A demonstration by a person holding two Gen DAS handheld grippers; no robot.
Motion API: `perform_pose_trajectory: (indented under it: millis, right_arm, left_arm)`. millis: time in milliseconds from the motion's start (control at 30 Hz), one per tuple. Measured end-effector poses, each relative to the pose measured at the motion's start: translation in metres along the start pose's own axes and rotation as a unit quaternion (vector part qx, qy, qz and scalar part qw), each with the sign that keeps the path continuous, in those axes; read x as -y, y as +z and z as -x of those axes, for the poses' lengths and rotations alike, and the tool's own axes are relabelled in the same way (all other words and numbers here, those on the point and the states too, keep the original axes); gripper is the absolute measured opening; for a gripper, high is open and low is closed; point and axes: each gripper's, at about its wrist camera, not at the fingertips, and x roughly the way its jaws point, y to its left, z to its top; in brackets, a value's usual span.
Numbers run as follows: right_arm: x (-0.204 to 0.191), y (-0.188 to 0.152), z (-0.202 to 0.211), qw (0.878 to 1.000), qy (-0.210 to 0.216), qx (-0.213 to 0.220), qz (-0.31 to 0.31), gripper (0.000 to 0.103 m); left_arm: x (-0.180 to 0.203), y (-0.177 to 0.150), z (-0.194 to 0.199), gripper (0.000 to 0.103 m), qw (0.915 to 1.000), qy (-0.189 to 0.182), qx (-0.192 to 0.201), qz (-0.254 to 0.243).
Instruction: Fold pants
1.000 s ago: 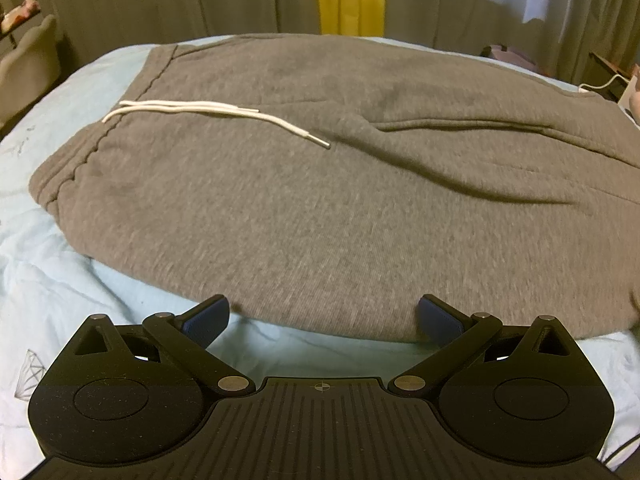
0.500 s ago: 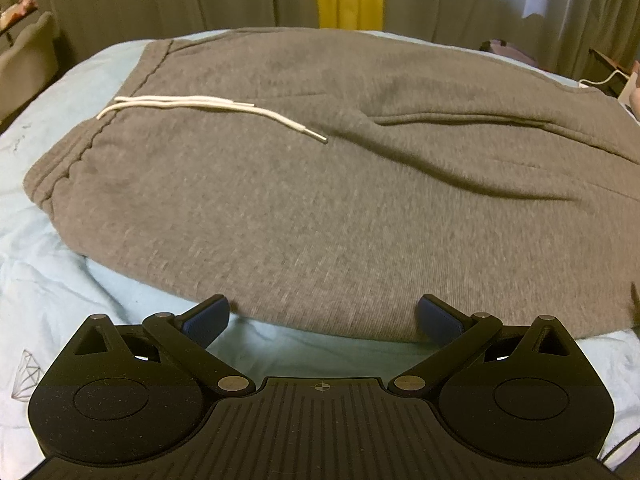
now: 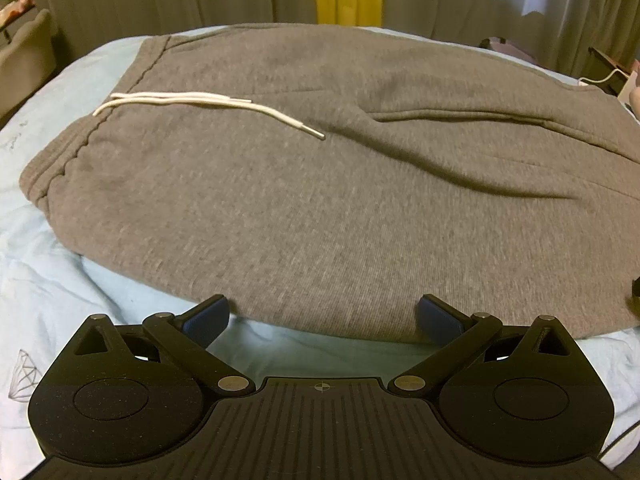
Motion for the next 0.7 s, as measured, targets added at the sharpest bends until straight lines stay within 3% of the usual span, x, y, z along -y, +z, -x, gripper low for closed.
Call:
perform_pose_trajectory:
  millis: [367,700]
  right_arm:
    - [0.013,0.001,-0.011,0.998,0.020,-0.016,-0.050,0.099]
    - [-0.003,0.002,-0.017,0.999,0.001,-0.034,-0.023,0.099]
  left_arm:
    - [0.005,0.007,0.005,0.103,0.9998,0.013,0.016,0.003]
    - [0.008,0.017,-0.011,0.103,1.0000,0.000,-0.003,0.002]
